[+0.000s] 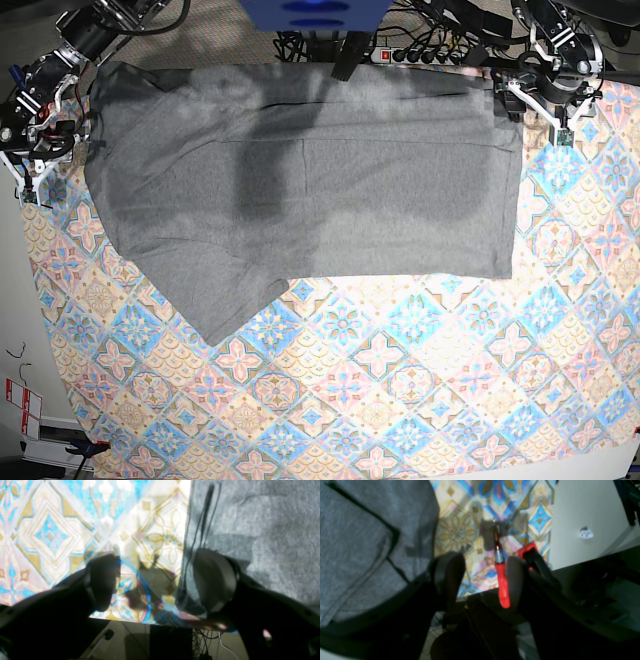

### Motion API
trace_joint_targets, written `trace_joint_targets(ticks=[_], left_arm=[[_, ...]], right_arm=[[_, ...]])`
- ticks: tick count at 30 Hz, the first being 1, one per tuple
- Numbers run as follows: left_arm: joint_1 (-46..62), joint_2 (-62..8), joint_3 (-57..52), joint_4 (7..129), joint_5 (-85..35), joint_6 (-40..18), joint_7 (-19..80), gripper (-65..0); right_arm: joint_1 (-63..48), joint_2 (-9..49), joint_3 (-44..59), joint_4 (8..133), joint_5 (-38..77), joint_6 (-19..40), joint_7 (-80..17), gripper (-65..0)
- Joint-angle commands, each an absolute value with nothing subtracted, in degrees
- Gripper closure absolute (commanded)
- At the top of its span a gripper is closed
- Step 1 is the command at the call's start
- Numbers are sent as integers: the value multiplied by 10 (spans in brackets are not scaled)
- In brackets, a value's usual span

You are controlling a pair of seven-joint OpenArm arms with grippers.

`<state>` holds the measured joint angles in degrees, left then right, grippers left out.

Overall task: Fold the T-shirt properly
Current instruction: 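Grasp the folded edge again with both grippers and drag it toward the robot, then reach both grippers down to the shirt's hem corners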

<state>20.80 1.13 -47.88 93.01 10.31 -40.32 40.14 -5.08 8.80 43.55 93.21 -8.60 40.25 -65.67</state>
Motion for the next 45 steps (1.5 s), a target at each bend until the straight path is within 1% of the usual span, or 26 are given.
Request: trace_joint_targets(ticks=[1, 7, 14, 18, 19, 21, 25, 30, 34, 36, 38, 42, 45], left_arm=[[209, 6, -483, 957, 94, -400, 393, -511], [214, 26, -485, 1031, 36, -400, 393, -511], [222, 37, -483, 1081, -23, -400, 393, -511], [196, 37, -464, 1101, -15, -400, 395, -511], [183, 37, -458, 1102, -5, -400, 404, -511], [148, 37, -455, 1104, 22, -400, 455, -511], [65, 37, -458, 1102, 71, -400, 575, -511], [12, 39, -458, 1100, 120, -400, 606, -511], [-22, 54, -455, 1077, 169, -400, 613, -511], [-29, 54, -455, 1047, 173, -400, 613, -511], [-42, 51, -455, 1012, 174, -400, 605, -511], [-63, 49, -455, 948, 179, -400, 570, -511], [-77, 26, -454, 916, 179, -400, 566, -511]], right_arm=[[-46, 100, 437, 940, -85, 400, -652, -307], [-46, 99, 437, 940, -85, 400, -651, -307], [-41, 99, 435, 945, -85, 400, -651, -307], [-25, 102, 378, 950, -85, 400, -652, -307], [-19, 102, 361, 954, -86, 400, -651, -307], [-2, 104, 332, 965, -111, 400, -654, -307], [51, 101, 284, 965, -228, 400, -651, -307], [101, 87, 247, 964, -293, 400, -651, -307], [128, 87, 211, 941, -305, 400, -649, -307], [143, 86, 204, 914, -305, 400, -642, -307], [160, 83, 204, 884, -307, 400, -620, -307], [203, 59, 204, 811, -324, 400, -574, -307], [227, 47, 193, 762, -329, 400, -534, -307]])
